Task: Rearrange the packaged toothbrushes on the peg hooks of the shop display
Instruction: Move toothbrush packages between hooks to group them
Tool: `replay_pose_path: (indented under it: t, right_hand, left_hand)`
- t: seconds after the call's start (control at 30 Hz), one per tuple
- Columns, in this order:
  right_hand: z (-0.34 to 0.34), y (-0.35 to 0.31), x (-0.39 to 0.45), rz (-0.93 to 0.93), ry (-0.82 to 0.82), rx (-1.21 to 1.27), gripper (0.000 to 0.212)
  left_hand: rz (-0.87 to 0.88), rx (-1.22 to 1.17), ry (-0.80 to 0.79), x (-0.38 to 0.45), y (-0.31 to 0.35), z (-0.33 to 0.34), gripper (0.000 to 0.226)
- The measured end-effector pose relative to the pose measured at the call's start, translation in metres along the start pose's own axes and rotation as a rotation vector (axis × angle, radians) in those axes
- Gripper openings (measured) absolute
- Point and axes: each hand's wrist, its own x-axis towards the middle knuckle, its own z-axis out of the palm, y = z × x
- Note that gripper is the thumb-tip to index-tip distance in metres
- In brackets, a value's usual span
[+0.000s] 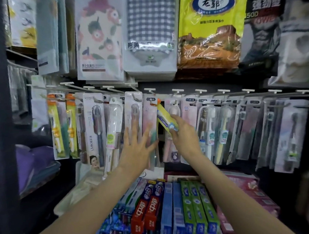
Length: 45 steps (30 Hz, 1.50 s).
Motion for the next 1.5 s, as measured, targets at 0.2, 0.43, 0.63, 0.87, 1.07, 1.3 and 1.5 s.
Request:
replay_pose_path:
  t: [0.2,0.43,0.63,0.87,1.07,1.3,1.5]
  right_hand:
    - [-0.022,0.006,0.019,-0.185,-0.250,-0.450,0.051]
    - [-0.040,0.040,-0.020,0.257,-0.399,0.247,0.039]
    - [-0.059,0.044,-0.051,0.660,-0.540,1.149,0.026]
    - [-0.042,0.014,-0.065,0.537,-0.614,1.201,0.025]
    - [-0.005,-0.053,-0.050,0.212,-0.477,0.752,0.031]
    - [0.098,-0.165,-0.022,-0.091,-0.339,0.311,0.037]
    - [0.151,-0.186,-0.015,-0.107,-0.222,-0.053,0.040]
  left_hand:
    - [0.010,0.042,-0.121,-0.005,0.001,-0.001,0.068]
    - [-0.046,-0.056,0.017,-0.023,-0.001,0.000,0.088]
    - [-0.157,-0.130,0.108,-0.054,0.002,0.006,0.075]
    - [-0.329,-0.251,0.081,-0.084,-0.020,-0.013,0.068]
    - [-0.502,-0.410,0.085,-0.103,-0.098,0.005,0.055]
    - [-0.644,-0.745,0.129,-0.103,-0.186,0.055,0.045]
    - [-0.625,-0.960,0.143,-0.098,-0.210,0.083,0.043]
